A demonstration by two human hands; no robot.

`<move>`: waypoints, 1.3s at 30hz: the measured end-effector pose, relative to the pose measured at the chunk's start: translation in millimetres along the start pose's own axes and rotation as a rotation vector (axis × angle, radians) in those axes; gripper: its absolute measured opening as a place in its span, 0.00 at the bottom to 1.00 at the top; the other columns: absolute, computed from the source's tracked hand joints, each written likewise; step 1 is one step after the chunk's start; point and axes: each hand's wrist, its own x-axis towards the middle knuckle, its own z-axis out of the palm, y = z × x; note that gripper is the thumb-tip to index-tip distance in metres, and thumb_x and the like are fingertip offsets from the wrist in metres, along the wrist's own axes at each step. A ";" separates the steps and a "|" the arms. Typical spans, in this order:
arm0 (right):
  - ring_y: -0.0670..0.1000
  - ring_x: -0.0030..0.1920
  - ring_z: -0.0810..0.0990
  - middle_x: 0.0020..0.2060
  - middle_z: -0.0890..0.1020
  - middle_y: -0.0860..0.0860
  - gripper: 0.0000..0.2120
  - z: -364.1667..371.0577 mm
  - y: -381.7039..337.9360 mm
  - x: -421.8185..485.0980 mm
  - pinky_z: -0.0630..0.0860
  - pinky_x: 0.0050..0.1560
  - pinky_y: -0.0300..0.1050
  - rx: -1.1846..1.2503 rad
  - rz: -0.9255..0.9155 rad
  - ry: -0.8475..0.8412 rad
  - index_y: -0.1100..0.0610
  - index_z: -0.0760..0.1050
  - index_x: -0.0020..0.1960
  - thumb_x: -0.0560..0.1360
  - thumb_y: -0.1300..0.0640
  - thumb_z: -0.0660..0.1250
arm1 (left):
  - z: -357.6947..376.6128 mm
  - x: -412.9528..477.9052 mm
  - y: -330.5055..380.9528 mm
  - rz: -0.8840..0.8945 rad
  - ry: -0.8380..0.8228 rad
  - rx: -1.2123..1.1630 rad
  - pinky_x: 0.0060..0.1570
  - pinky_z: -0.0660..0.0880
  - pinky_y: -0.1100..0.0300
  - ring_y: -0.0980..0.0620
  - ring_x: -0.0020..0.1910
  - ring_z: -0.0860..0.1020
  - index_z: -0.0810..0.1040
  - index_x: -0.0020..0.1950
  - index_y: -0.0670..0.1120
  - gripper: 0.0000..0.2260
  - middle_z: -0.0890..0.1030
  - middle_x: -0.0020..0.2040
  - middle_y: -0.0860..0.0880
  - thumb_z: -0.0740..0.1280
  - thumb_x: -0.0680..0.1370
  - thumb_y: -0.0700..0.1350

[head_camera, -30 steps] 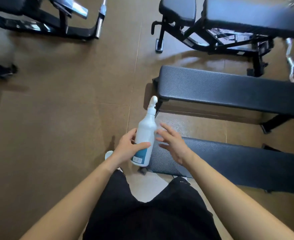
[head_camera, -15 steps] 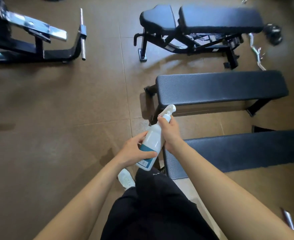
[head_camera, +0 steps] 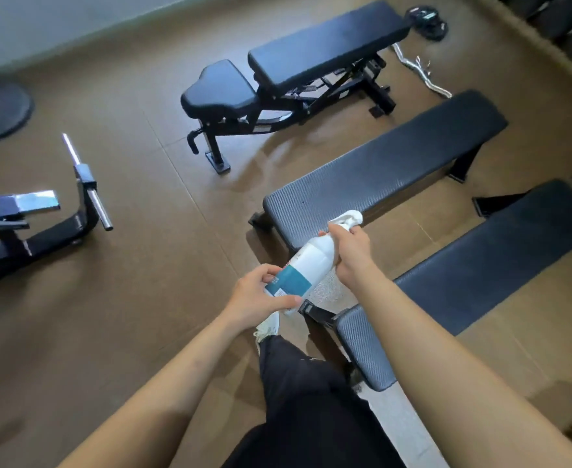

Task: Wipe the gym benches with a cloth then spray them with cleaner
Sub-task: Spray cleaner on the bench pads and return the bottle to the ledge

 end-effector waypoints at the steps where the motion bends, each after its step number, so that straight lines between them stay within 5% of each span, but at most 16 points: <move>1: 0.53 0.42 0.86 0.51 0.83 0.59 0.12 5.7 -2.5 11.3 0.83 0.44 0.53 0.056 0.028 0.006 0.58 0.72 0.61 0.79 0.61 0.69 | -9.9 14.7 4.6 0.017 -0.010 0.041 0.60 0.78 0.48 0.53 0.55 0.80 0.79 0.60 0.55 0.33 0.82 0.54 0.55 0.79 0.58 0.64; 10: 0.57 0.50 0.84 0.56 0.82 0.57 0.14 37.0 -18.9 56.2 0.82 0.39 0.52 0.307 0.195 0.231 0.55 0.72 0.66 0.81 0.54 0.67 | -59.3 107.1 40.5 0.138 -0.150 0.246 0.47 0.76 0.66 0.57 0.52 0.80 0.79 0.65 0.53 0.29 0.82 0.56 0.55 0.81 0.67 0.57; 16: 0.56 0.48 0.85 0.57 0.82 0.61 0.15 54.2 -20.4 58.4 0.83 0.40 0.52 0.474 0.138 0.310 0.57 0.70 0.67 0.82 0.58 0.66 | -89.7 149.5 46.5 0.190 -0.318 0.278 0.43 0.75 0.72 0.58 0.53 0.81 0.79 0.66 0.53 0.30 0.83 0.57 0.56 0.81 0.66 0.58; 20: 0.52 0.42 0.84 0.55 0.81 0.60 0.14 78.7 -36.1 51.3 0.83 0.37 0.47 0.508 0.027 0.365 0.61 0.71 0.66 0.82 0.60 0.66 | -116.4 165.9 56.1 0.286 -0.395 0.307 0.47 0.73 0.71 0.57 0.54 0.80 0.79 0.64 0.53 0.30 0.82 0.55 0.57 0.81 0.65 0.59; 25: 0.49 0.33 0.79 0.42 0.80 0.54 0.02 133.7 -77.4 41.4 0.79 0.36 0.44 0.456 -0.144 0.408 0.58 0.71 0.51 0.83 0.61 0.63 | -170.2 179.5 78.3 0.390 -0.403 0.284 0.48 0.72 0.70 0.62 0.52 0.78 0.80 0.60 0.55 0.30 0.82 0.52 0.60 0.80 0.61 0.62; 30: 0.51 0.40 0.85 0.45 0.80 0.53 0.06 190.9 -108.1 36.4 0.82 0.41 0.52 0.394 -0.212 0.377 0.59 0.71 0.56 0.82 0.60 0.66 | -229.7 201.7 94.0 0.393 -0.412 0.216 0.52 0.76 0.66 0.62 0.53 0.79 0.80 0.60 0.54 0.31 0.82 0.53 0.60 0.81 0.60 0.62; 36: 0.49 0.35 0.80 0.42 0.79 0.52 0.04 251.4 -127.1 63.2 0.79 0.36 0.43 0.372 -0.211 0.418 0.56 0.71 0.48 0.82 0.60 0.64 | -271.8 234.8 94.1 0.370 -0.395 0.217 0.55 0.79 0.64 0.62 0.54 0.79 0.78 0.61 0.55 0.29 0.81 0.54 0.61 0.82 0.64 0.58; 39: 0.49 0.38 0.84 0.46 0.79 0.54 0.02 273.5 -135.9 89.7 0.82 0.39 0.47 0.310 -0.188 0.380 0.57 0.72 0.53 0.82 0.59 0.65 | -289.9 261.1 102.4 0.331 -0.380 0.209 0.54 0.79 0.64 0.61 0.53 0.78 0.78 0.61 0.55 0.27 0.81 0.54 0.59 0.83 0.65 0.57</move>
